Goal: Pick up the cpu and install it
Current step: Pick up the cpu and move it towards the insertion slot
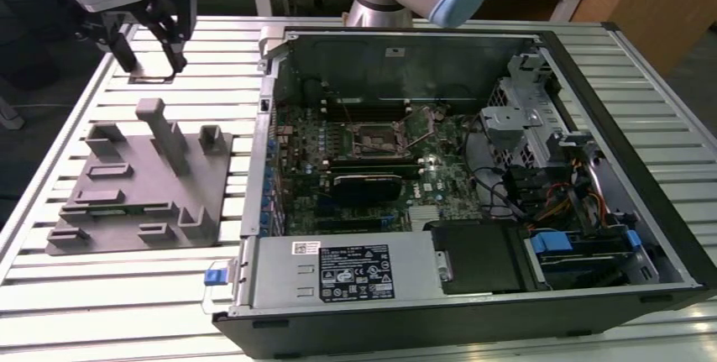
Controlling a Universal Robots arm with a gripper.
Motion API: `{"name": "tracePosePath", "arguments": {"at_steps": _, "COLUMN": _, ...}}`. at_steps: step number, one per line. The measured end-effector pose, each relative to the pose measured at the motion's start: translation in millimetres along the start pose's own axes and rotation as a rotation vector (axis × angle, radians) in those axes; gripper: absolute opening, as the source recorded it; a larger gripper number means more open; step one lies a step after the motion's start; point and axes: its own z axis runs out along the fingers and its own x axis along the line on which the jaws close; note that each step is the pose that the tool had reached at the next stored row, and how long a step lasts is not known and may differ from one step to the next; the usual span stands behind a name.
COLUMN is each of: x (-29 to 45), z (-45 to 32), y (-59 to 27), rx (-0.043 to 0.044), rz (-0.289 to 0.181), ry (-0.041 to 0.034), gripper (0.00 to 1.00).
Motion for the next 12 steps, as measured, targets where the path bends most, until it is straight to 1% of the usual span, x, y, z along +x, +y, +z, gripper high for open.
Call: {"name": "tracePosePath", "arguments": {"at_steps": 12, "x": -8.7, "z": 0.2, "y": 0.3, "rx": 0.0, "rz": 0.0, "ry": 0.0, "gripper": 0.54}}
